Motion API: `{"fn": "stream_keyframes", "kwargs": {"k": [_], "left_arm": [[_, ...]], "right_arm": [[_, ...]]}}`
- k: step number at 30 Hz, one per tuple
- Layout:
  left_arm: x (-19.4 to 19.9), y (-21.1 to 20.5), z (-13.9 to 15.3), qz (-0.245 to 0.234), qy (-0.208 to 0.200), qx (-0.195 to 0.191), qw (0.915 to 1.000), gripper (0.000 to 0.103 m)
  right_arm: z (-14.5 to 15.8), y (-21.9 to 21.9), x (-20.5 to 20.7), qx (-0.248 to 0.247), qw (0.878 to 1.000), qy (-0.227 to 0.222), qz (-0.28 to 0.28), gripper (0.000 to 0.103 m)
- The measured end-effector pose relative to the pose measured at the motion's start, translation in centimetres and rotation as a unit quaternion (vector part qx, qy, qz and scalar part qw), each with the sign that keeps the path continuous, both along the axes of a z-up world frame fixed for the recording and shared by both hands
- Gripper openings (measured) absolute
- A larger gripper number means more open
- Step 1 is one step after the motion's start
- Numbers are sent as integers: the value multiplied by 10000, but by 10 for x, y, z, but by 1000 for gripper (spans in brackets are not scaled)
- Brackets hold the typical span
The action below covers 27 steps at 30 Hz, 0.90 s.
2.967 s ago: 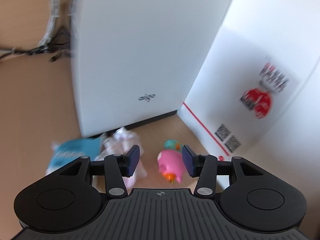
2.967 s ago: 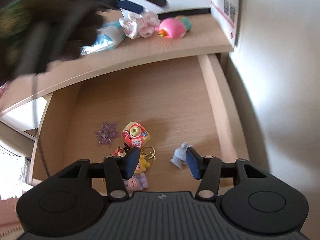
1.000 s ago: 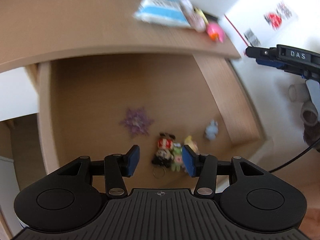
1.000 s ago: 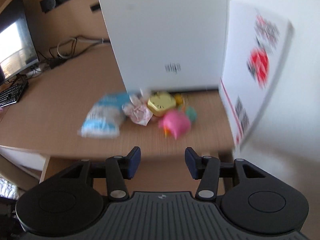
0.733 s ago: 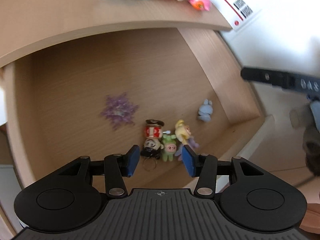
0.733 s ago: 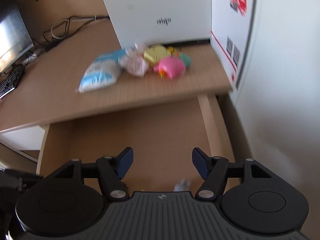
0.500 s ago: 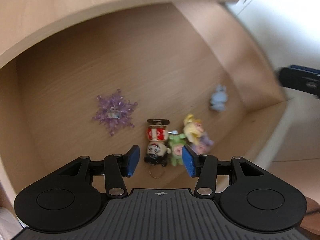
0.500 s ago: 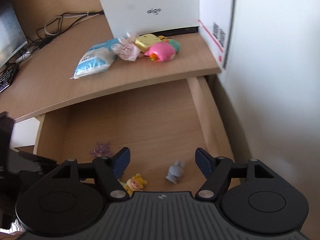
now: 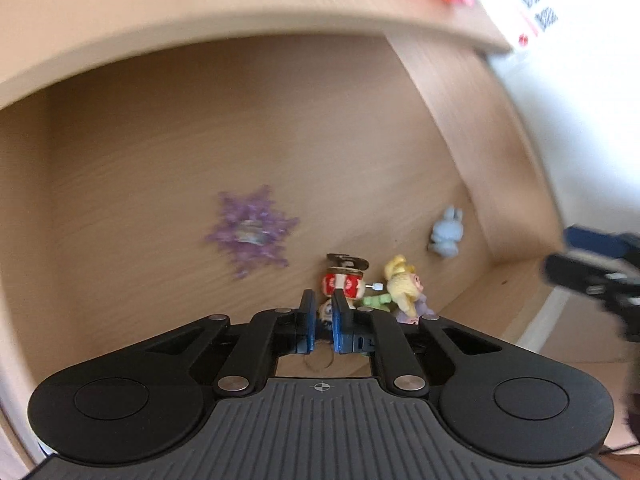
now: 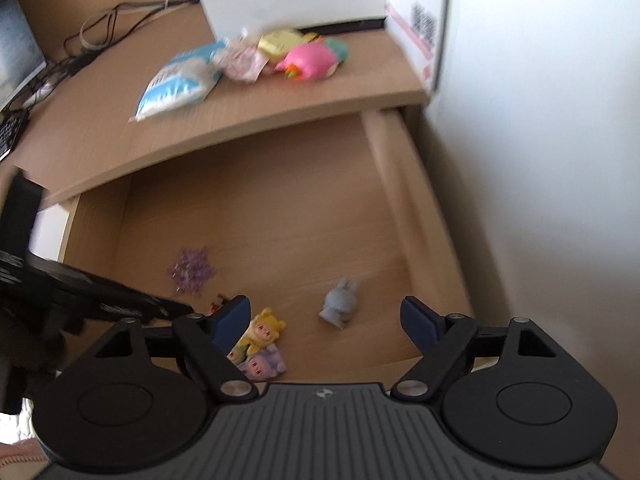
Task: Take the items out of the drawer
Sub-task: 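Place the red-yellow toy on the desk with the right tool while the left tool reaches into the drawer, then grasp and lift the black-white figure keychain with the left tool while the right tool reaches toward the snowflake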
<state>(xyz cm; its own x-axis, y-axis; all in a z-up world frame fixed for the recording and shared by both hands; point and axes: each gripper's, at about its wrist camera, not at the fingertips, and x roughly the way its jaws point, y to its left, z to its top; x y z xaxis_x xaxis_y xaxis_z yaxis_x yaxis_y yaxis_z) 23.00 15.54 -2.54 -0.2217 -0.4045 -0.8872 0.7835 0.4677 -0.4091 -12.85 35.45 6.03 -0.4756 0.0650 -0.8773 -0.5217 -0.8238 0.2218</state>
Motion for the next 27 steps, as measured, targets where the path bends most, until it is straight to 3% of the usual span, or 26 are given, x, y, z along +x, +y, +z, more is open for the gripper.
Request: {"fn": "stream_keyframes", "kwargs": {"k": [4, 11, 15, 16, 17, 23, 27], "left_arm": [[3, 9, 10, 14, -172, -87, 9998, 10], [-18, -14, -7, -180, -275, -181, 9993, 18], [-34, -30, -19, -557, -548, 112, 9969, 18], [-37, -33, -22, -636, -641, 203, 9957, 23], [-39, -36, -25, -690, -628, 234, 9954, 31], [-47, -48, -35, -936, -666, 407, 9925, 34], [-41, -49, -41, -656, -354, 538, 9958, 35]], "right_arm": [[-10, -7, -19, -128, 9994, -93, 297, 83], [-4, -14, -34, -82, 9988, 42, 488, 83], [-6, -9, -25, -82, 9994, -15, 322, 83], [-9, -6, -21, -130, 9996, -38, 236, 84], [-11, -4, -17, -176, 9997, -58, 160, 84], [-19, 3, -7, -237, 9997, -108, 12, 86], [-19, 1, -5, -124, 9998, -127, 24, 87]]}}
